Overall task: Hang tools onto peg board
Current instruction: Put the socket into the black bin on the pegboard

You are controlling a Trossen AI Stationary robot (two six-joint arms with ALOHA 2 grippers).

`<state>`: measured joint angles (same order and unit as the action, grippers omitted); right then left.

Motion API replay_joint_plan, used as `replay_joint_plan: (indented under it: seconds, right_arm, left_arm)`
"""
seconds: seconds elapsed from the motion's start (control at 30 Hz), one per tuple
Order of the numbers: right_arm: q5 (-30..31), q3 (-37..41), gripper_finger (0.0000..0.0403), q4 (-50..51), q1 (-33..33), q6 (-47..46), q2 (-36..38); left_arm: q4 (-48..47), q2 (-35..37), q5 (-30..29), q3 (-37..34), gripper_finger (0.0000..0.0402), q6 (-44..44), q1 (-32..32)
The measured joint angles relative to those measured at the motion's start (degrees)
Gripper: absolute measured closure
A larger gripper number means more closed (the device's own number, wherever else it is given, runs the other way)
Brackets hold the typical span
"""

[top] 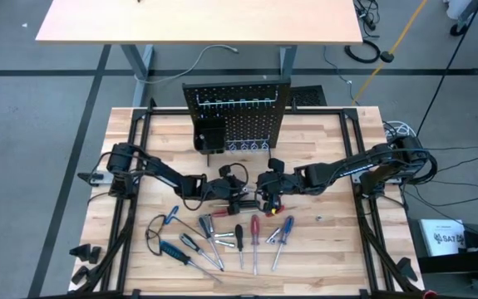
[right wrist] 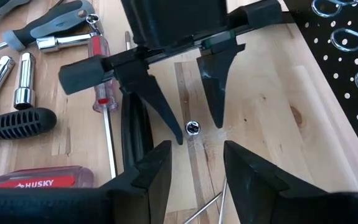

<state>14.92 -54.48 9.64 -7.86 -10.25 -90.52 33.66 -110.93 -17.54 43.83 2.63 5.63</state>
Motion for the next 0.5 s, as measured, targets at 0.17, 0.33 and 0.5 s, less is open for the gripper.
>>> replay_joint_plan:
  seconds: [0.17,0.33,0.5]
  right_arm:
    - [0.0,0.0,0.0266,0.0,0.0,0.0,0.0]
    - [0.0,0.0,0.0266,0.1,0.0,0.0,0.0]
    - [0.0,0.0,0.0266,0.1,0.0,0.0,0.0]
  left_arm:
    - [-0.5,0.0,2.6,0.0,0.0214,0.1,-0.5]
    - [-1.1,0.0,4.1,0.0,0.0214,0.1,-1.6]
    - [-1.8,0.0,6.8,0.0,0.0214,0.1,-2.2]
